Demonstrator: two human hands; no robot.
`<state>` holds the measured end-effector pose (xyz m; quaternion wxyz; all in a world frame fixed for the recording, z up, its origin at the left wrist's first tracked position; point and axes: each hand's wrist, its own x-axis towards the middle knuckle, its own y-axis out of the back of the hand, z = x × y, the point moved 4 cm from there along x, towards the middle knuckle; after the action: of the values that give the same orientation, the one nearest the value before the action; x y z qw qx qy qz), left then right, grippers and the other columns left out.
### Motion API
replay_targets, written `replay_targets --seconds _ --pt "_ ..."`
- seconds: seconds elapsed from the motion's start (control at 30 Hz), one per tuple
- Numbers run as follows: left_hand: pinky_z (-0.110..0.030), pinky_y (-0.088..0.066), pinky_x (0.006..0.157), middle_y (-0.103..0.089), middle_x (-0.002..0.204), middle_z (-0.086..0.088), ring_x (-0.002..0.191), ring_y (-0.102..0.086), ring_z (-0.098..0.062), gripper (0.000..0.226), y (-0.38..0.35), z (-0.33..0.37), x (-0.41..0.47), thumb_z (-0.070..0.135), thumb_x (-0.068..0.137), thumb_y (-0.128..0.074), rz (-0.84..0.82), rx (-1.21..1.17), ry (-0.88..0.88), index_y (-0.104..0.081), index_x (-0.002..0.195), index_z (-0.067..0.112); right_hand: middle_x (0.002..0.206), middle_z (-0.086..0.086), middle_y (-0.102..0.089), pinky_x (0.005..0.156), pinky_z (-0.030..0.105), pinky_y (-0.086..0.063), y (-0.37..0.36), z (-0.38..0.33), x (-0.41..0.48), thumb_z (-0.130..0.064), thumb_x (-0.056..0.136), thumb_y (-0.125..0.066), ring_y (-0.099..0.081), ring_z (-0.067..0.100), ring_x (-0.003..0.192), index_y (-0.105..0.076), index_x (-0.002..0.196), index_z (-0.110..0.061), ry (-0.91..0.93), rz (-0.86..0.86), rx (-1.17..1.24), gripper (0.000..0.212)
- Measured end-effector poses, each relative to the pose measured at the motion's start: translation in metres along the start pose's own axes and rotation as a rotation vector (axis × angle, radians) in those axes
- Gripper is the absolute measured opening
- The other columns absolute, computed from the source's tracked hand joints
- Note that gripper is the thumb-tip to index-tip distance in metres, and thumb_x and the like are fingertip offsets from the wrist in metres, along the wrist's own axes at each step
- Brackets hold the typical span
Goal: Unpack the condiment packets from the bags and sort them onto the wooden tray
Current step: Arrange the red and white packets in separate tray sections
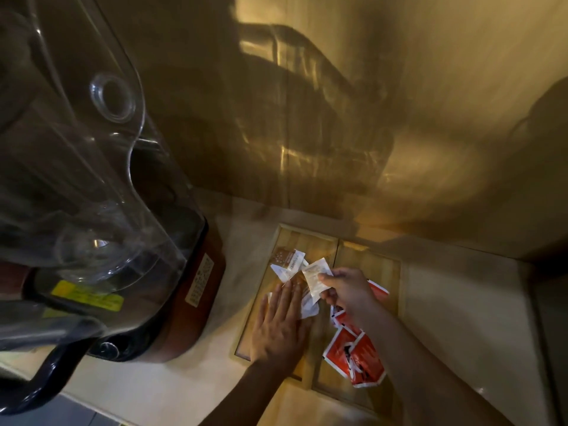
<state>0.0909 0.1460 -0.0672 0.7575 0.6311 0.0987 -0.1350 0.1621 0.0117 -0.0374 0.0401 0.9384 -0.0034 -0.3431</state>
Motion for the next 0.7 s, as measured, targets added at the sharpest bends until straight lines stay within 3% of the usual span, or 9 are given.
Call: replay_targets --seconds 0.13,0.27,0.37,0.43,0.5,0.57,0.6,0.7 --pt "-0.032 -0.003 0.111 -0.053 0.140 0.002 0.130 -0.046 -0.016 0.058 -0.002 -0.008 0.007 0.050 0.093 -0.021 0.017 -0.011 -0.016 -0.043 0.138 0.020 0.052 0.012 -0.057 0.033 0.018 -0.046 -0.013 0.001 0.010 0.008 0.083 -0.057 -0.056 0.008 0.029 -0.052 0.064 -0.004 -0.049 -0.001 0.080 0.023" --pt "-0.032 -0.002 0.112 -0.051 0.140 0.003 0.131 -0.037 -0.013 0.064 -0.004 -0.010 0.012 0.051 0.084 -0.039 0.044 -0.006 -0.052 -0.038 0.140 0.020 0.063 0.013 -0.058 0.039 0.020 -0.051 -0.017 0.001 0.011 0.008 0.082 -0.057 -0.058 0.007 0.032 -0.053 0.068 -0.005 -0.029 0.010 0.050 0.019" --pt "-0.031 -0.002 0.112 -0.051 0.140 0.002 0.131 -0.040 -0.014 0.062 -0.002 -0.012 0.013 0.051 0.088 -0.033 0.045 -0.009 -0.043 -0.035 0.141 0.019 0.063 0.010 -0.058 0.034 0.019 -0.045 -0.013 0.001 0.010 0.001 0.083 -0.061 -0.054 0.007 0.032 -0.054 0.084 -0.002 -0.003 0.052 -0.095 0.007" --pt "-0.030 -0.003 0.111 -0.051 0.141 0.000 0.132 -0.042 -0.017 0.059 0.001 -0.013 0.011 0.051 0.093 -0.020 0.037 -0.038 -0.029 -0.033 0.142 0.019 0.067 0.010 -0.058 0.033 0.020 -0.040 -0.009 0.002 0.008 -0.004 0.084 -0.061 -0.053 0.014 0.040 -0.054 0.095 -0.002 0.038 0.078 -0.183 0.013" --pt "-0.029 -0.003 0.111 -0.050 0.142 -0.003 0.133 -0.038 -0.018 0.062 0.006 -0.011 0.009 0.051 0.094 -0.011 0.059 -0.070 -0.038 -0.034 0.141 0.018 0.084 0.012 -0.060 0.041 0.027 -0.044 -0.006 0.002 0.005 -0.008 0.084 -0.061 -0.055 0.019 0.056 -0.055 0.107 0.000 0.086 0.093 -0.257 0.025" --pt "-0.032 -0.008 0.112 -0.050 0.142 -0.005 0.133 -0.040 -0.019 0.064 0.012 -0.005 0.006 0.052 0.094 -0.009 0.085 -0.094 -0.054 -0.035 0.141 0.017 0.102 0.014 -0.062 0.067 0.040 -0.055 0.000 -0.002 -0.001 -0.011 0.083 -0.062 -0.062 0.026 0.083 -0.058 0.107 0.001 0.149 0.136 -0.333 0.026" --pt "-0.033 -0.011 0.112 -0.051 0.141 -0.005 0.132 -0.044 -0.020 0.064 0.013 -0.001 0.005 0.053 0.094 -0.010 0.113 -0.096 -0.069 -0.036 0.140 0.018 0.105 0.015 -0.063 0.080 0.044 -0.053 0.004 -0.004 -0.005 -0.011 0.083 -0.062 -0.062 0.029 0.093 -0.060 0.104 0.001 0.174 0.154 -0.364 0.024" --pt "-0.032 -0.019 0.116 -0.047 0.145 -0.005 0.135 -0.042 -0.020 0.069 0.030 0.019 0.000 0.058 0.091 -0.010 0.187 -0.161 -0.108 -0.036 0.140 0.018 0.099 0.016 -0.066 0.085 0.039 -0.047 0.018 -0.008 -0.018 -0.013 0.083 -0.062 -0.061 0.029 0.097 -0.063 0.098 0.000 0.212 0.163 -0.422 0.020"
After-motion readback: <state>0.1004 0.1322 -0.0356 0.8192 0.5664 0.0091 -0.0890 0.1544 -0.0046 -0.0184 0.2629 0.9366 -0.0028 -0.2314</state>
